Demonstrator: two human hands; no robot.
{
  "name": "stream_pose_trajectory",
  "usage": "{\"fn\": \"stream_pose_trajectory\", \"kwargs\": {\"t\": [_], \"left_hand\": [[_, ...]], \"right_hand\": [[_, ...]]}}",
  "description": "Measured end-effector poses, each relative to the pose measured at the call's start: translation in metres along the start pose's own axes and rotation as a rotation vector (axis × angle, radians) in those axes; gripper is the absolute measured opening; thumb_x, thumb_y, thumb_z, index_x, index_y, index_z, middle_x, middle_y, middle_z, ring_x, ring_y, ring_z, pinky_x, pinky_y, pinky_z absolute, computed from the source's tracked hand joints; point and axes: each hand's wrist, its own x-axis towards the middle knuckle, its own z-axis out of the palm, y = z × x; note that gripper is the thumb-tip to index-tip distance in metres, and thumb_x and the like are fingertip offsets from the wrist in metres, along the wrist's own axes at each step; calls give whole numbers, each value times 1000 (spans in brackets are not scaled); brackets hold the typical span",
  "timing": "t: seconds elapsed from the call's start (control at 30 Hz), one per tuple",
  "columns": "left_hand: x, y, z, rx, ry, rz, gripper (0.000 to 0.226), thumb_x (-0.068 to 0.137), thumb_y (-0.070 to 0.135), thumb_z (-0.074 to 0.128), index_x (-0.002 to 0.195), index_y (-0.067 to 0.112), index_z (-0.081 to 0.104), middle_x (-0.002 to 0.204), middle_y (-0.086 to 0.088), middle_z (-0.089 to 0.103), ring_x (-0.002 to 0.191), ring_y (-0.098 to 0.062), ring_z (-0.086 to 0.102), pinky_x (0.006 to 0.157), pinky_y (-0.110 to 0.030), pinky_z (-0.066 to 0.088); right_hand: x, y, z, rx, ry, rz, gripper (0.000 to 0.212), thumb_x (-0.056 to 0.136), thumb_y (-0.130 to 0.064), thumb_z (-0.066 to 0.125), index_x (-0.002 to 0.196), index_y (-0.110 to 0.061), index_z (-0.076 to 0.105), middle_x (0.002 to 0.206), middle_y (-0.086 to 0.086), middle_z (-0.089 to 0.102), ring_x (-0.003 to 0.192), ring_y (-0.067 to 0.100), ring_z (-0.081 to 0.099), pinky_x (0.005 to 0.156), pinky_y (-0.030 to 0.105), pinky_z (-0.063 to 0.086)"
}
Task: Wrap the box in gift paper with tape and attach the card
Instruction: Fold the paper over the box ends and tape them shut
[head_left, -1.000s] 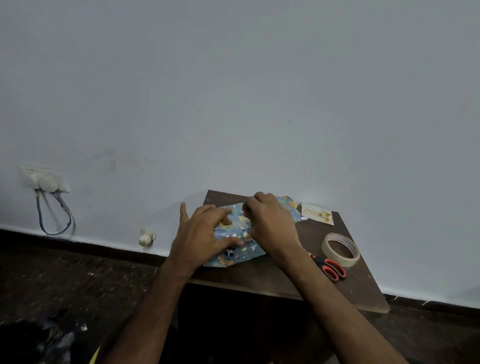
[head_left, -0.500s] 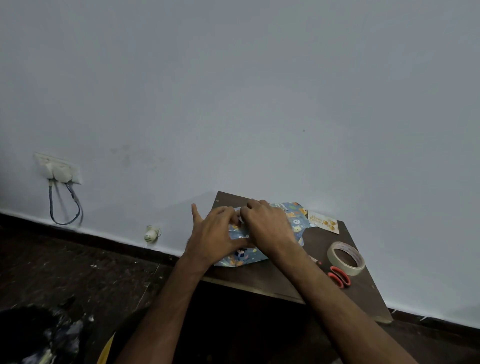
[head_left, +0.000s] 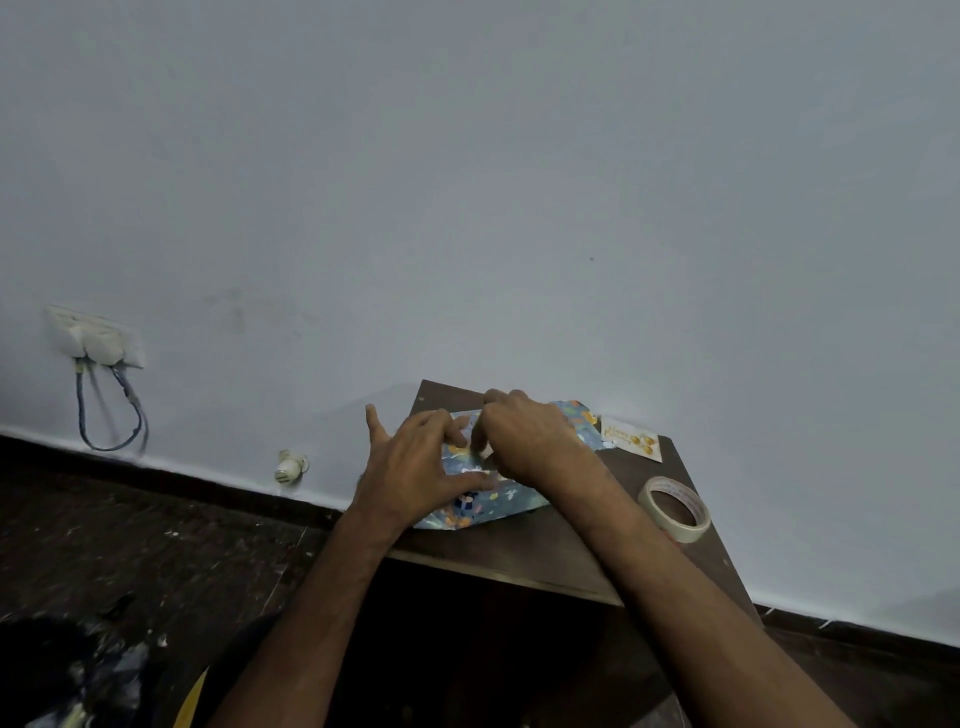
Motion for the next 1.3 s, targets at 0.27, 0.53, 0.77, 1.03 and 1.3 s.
{"fn": "stream_pose_trajectory", "kwargs": {"t": [0.27, 0.53, 0.77, 1.03, 1.3], "left_hand": [[-1, 0, -3, -15, -32, 29, 59, 62, 86, 58, 91, 37, 44, 134, 24, 58, 130, -1, 49, 119, -63, -9], [0, -4, 1, 25, 21, 59, 55, 63, 87, 40, 89, 38, 42, 114, 30, 58, 122, -2, 55, 118, -64, -5], [2, -3, 2, 43, 84, 117, 56, 72, 91, 38, 88, 38, 45, 118, 27, 64, 115, -1, 56, 119, -62, -2], [59, 7, 2, -347, -9, -251, 27, 91, 54, 64, 104, 31, 62, 116, 11, 66, 103, -12, 65, 88, -33, 51], [63, 39, 8, -646, -166, -114, 56, 62, 53, 86, 98, 19, 60, 100, 0, 73, 93, -15, 71, 71, -28, 57]], "right_hand": [[-37, 46, 28, 401, -24, 215, 26, 97, -30, 62, 121, -30, 71, 114, 0, 44, 123, 26, 38, 100, 43, 44], [-38, 19, 61, 297, 58, 140, 44, 102, -57, 27, 145, -53, 34, 165, -7, -1, 151, 23, -1, 114, 61, 13], [-70, 72, 102, 490, 578, 457, 37, 101, -44, 46, 136, -38, 55, 151, -3, 36, 137, 22, 34, 103, 45, 35], [-46, 78, 119, 1593, 185, 721, 81, 80, -80, 48, 142, -33, 25, 124, 3, 58, 103, 23, 63, 69, 38, 60], [-24, 85, 97, 1753, 778, 296, 58, 89, -24, 73, 140, -29, 45, 133, -9, 62, 120, 13, 62, 96, 41, 54]]}}
